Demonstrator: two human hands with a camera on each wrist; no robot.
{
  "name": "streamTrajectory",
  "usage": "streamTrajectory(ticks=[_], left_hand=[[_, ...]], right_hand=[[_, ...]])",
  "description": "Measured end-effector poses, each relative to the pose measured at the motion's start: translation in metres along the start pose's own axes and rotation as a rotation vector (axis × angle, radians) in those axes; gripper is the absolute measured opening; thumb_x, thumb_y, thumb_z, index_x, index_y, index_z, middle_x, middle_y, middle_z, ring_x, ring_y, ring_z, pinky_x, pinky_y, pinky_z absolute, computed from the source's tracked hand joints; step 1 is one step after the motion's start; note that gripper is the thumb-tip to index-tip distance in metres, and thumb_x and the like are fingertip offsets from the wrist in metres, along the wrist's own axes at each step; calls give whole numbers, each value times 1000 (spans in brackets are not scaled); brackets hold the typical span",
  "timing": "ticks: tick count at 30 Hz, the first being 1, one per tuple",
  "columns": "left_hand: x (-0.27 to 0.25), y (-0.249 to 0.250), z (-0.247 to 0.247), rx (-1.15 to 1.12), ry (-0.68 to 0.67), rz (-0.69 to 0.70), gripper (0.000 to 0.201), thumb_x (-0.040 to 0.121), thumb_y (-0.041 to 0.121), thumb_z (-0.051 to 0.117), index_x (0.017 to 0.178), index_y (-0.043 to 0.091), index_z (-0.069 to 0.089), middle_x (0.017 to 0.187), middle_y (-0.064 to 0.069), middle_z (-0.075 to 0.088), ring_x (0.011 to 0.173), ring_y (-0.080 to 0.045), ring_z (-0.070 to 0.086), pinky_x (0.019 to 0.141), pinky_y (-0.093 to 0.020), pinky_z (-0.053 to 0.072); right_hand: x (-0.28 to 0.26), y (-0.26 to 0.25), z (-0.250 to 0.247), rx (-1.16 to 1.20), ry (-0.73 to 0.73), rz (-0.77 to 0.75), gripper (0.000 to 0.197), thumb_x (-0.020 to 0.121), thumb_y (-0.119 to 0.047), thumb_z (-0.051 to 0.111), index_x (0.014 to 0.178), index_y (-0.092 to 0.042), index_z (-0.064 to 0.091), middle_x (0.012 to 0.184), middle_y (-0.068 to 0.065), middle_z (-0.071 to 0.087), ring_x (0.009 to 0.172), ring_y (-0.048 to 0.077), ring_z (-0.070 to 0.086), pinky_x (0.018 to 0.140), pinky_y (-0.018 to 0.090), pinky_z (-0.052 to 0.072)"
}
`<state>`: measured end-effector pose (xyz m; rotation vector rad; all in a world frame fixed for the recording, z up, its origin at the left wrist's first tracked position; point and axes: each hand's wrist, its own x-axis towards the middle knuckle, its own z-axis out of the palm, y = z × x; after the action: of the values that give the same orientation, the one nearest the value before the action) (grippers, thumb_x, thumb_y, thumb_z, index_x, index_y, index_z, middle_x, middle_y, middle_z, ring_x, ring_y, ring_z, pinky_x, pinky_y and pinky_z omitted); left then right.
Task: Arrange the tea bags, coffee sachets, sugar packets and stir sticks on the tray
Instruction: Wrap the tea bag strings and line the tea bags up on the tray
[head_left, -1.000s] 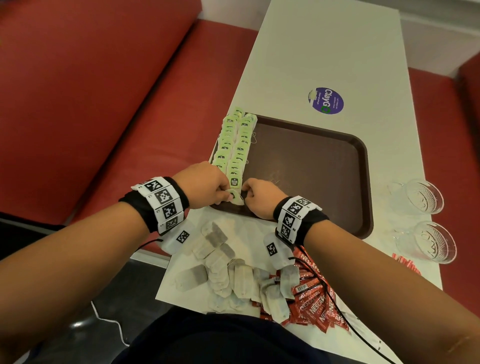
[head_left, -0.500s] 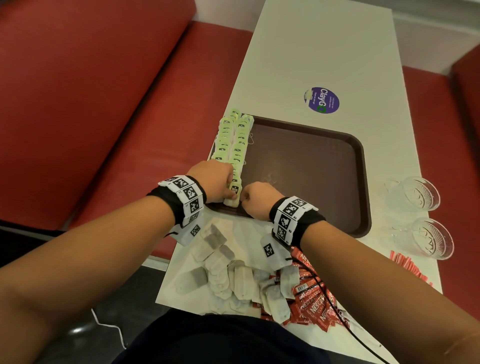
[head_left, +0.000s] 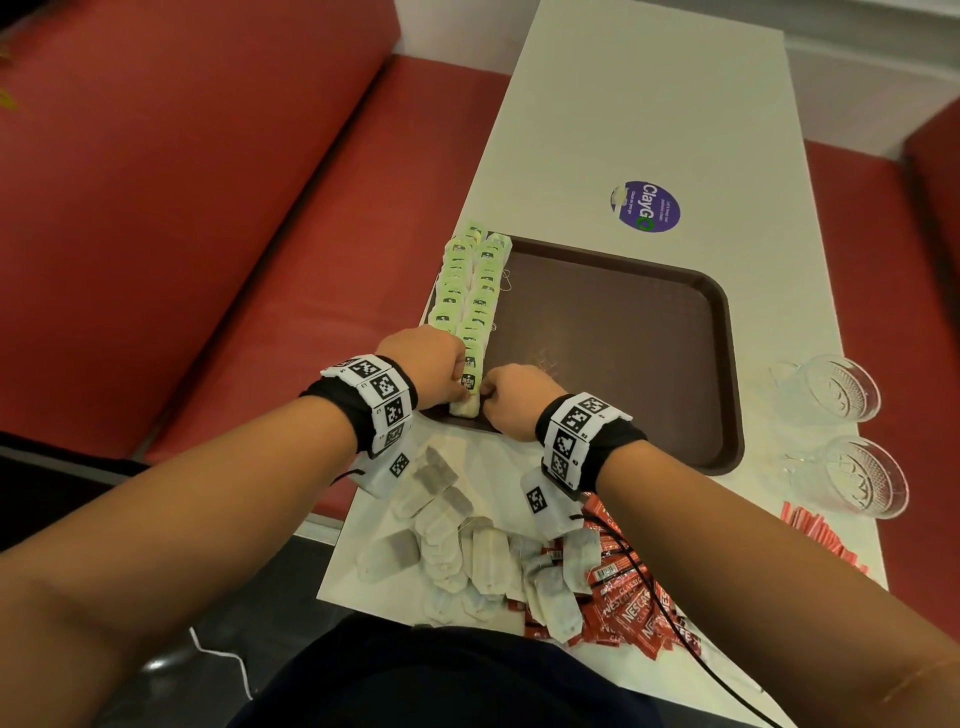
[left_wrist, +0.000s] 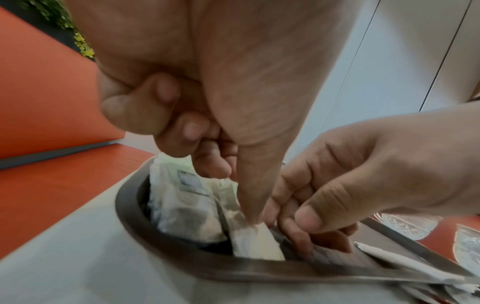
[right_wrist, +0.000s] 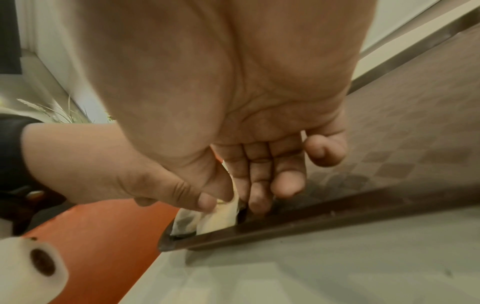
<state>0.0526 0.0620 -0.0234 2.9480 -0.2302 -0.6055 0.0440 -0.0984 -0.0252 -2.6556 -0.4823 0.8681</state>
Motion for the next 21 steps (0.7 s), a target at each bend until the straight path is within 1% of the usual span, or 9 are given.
streamTrajectory(ticks=[3, 5, 9, 11, 13, 15, 17, 19, 21], left_hand=[[-1, 1, 2, 10, -18, -8, 20, 81, 42, 73, 85, 26, 61, 86, 5, 64, 83, -21, 62, 64, -30, 47], [-4, 1, 2, 3, -5, -4, 21, 82, 43, 71, 86, 25, 60, 87, 4, 63, 81, -21, 61, 64, -30, 46], [-22, -6, -1, -57, 12, 55, 20, 85, 47, 67, 89, 28, 61, 83, 7, 60, 77, -17, 56, 62, -29, 40], [-36, -15, 0, -53, -32, 121, 13, 86, 41, 65, 88, 29, 64, 81, 8, 62, 78, -17, 59, 64, -30, 46], [-49, -27, 4, -28, -90, 156, 8, 86, 33, 63, 89, 28, 69, 83, 8, 67, 80, -17, 62, 70, -32, 52], [-60, -39, 12, -13, -141, 148, 7, 86, 34, 66, 91, 31, 69, 86, 10, 67, 81, -14, 61, 73, -30, 51], [-68, -48, 23, -15, -155, 139, 13, 85, 39, 69, 95, 32, 68, 89, 12, 66, 83, -13, 60, 76, -30, 51], [-71, -54, 33, -41, -135, 130, 19, 84, 41, 70, 100, 31, 68, 92, 13, 64, 86, -13, 61, 76, -30, 51], [-73, -57, 40, -89, -106, 128, 21, 84, 40, 70, 103, 30, 67, 92, 14, 61, 88, -13, 61, 77, -31, 50]], right_hand=[[-2, -2, -1, 4, -5, -8, 26, 92, -16, 51, 111, -12, 68, 107, 9, 70, 96, 30, 65, 82, 35, 55], [-4, -3, -1, -5, -6, -9, 23, 93, -17, 51, 110, -12, 67, 104, 8, 69, 94, 29, 64, 77, 31, 52], [-12, -4, 1, -21, 42, -21, 10, 93, -23, 53, 102, -19, 55, 95, 2, 59, 87, 25, 58, 72, 30, 45], [-17, -8, 5, -20, 63, -70, 16, 91, -26, 55, 105, -18, 57, 98, 3, 63, 91, 26, 60, 75, 32, 48], [-23, -14, 9, -28, 62, -170, 25, 90, -27, 60, 113, -18, 62, 96, 1, 65, 90, 24, 60, 76, 31, 48], [-29, -24, 15, -55, 30, -280, 29, 89, -26, 63, 116, -18, 65, 95, -3, 64, 88, 20, 58, 77, 30, 48], [-33, -32, 23, -98, -15, -351, 32, 89, -28, 65, 120, -18, 66, 106, -2, 67, 97, 19, 60, 85, 32, 49], [-33, -40, 33, -154, -48, -371, 37, 87, -32, 66, 122, -18, 65, 114, 1, 66, 104, 21, 60, 90, 35, 50], [-31, -47, 44, -222, -68, -358, 42, 85, -40, 68, 121, -19, 65, 114, 3, 64, 105, 24, 60, 89, 37, 51]])
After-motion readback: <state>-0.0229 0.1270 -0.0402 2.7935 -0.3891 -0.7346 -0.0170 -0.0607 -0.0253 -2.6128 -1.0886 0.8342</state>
